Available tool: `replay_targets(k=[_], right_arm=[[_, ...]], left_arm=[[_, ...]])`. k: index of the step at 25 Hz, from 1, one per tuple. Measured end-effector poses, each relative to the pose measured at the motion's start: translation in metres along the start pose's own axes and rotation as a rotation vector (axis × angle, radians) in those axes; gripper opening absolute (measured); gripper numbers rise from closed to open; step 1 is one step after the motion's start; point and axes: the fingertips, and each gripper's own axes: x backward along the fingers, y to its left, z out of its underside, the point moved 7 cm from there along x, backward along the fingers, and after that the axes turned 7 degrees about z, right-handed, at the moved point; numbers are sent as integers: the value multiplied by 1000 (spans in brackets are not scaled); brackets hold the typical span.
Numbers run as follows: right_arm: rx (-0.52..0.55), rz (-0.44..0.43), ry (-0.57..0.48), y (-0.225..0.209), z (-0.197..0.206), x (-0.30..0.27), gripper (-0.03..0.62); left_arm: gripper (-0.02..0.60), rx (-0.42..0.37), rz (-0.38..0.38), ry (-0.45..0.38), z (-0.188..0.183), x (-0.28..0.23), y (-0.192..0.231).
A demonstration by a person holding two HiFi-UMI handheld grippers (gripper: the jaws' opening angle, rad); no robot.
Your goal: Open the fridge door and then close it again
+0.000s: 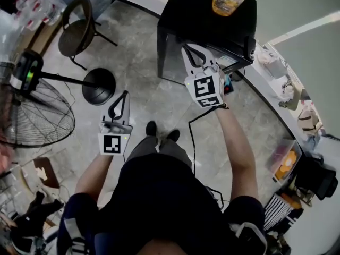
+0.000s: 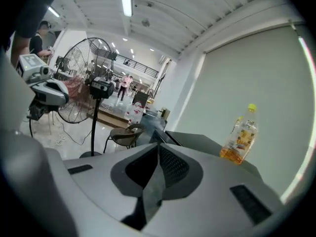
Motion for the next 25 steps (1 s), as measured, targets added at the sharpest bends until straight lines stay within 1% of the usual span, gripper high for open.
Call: replay_targets(k=[2, 5, 7, 10, 13, 18, 22, 25], right_arm=[[-55, 5, -18, -1, -1, 8, 23], [-113, 7, -39, -1, -5, 21, 20], [-160, 6, -57, -2, -8, 30, 20], [-230, 9, -96, 0, -13, 46, 20], [-289, 29, -144, 2, -13, 63, 20], [-364, 118, -239, -1, -17, 98, 20], [-375, 191, -258, -3, -15, 130, 20], [-408, 247, -263, -5, -11, 155, 20]], left_arm=[[22, 2, 3, 3, -1, -1, -2], [23, 14, 5, 3, -2, -3, -6], [22, 9, 8, 0, -4, -4, -8], [22, 15, 10, -4, -6, -6, -12], [23, 7, 17, -26, -10, -8, -16], [22, 0, 20, -44, -20, -10, -20], [23, -7, 32, -67, -30, -12, -28], [23, -12, 41, -92, -39, -14, -34]])
